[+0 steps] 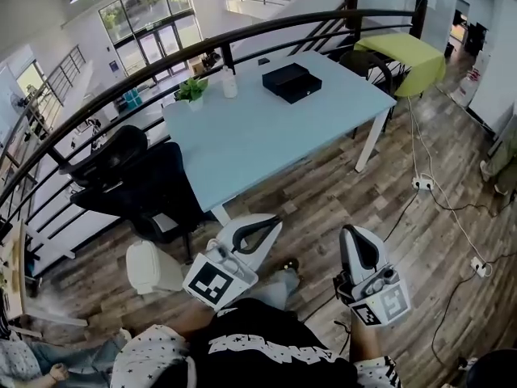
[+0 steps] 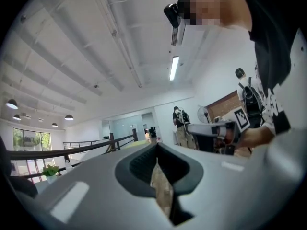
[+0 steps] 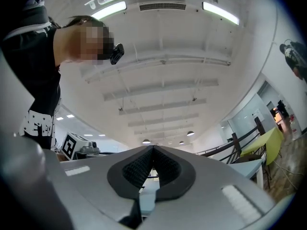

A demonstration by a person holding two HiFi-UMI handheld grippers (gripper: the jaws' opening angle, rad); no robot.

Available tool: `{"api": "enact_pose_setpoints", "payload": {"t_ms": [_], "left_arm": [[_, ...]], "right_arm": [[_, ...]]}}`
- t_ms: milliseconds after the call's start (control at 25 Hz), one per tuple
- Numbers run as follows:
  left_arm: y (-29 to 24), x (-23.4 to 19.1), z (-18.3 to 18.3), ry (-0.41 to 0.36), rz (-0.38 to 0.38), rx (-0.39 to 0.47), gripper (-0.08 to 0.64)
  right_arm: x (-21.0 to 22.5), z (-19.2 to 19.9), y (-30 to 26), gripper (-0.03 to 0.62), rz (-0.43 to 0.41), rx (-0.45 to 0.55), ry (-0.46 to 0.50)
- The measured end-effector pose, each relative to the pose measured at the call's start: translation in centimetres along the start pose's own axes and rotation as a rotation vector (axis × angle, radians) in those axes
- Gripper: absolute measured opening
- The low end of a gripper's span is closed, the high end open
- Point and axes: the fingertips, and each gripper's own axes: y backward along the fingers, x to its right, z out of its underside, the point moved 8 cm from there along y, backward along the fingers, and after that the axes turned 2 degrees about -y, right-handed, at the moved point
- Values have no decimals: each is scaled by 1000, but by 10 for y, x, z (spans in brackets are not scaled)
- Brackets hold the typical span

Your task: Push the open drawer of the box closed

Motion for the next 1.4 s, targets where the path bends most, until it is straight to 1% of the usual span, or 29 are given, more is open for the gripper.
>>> {"api": "enact_pose_setpoints", "payload": {"t_ms": [160,320,520,640,720,880,1000,1280,1400], "left_arm": [[-25,-4,5,8,17,6,0],[-57,-13,7,29,41,55,0],[-77,-30,17,37,47,54,0],[-90,-43,25,50,27,55,0],[-98,-51,28,47,28,54,0],[-114,-61,40,11,29,20,0],[-127,-71,51,9,32,-5,0],[-155,-96,69,20,16,-23,0],[-161,-110,80,22,2,-50,0]], "right_arm": [[16,-3,3,-3,10,-29,39],[36,-9,-2,-3,28,-56,74],[56,-3,-16,-3,51,-74,85],[68,3,-27,-3,48,-81,74],[77,7,-34,-3,42,-87,73],[98,15,-46,-3,48,-90,82],[110,26,-57,-3,44,-96,66],[146,47,-85,-3,36,-125,42],[158,58,-102,-3,23,-141,28]]}}
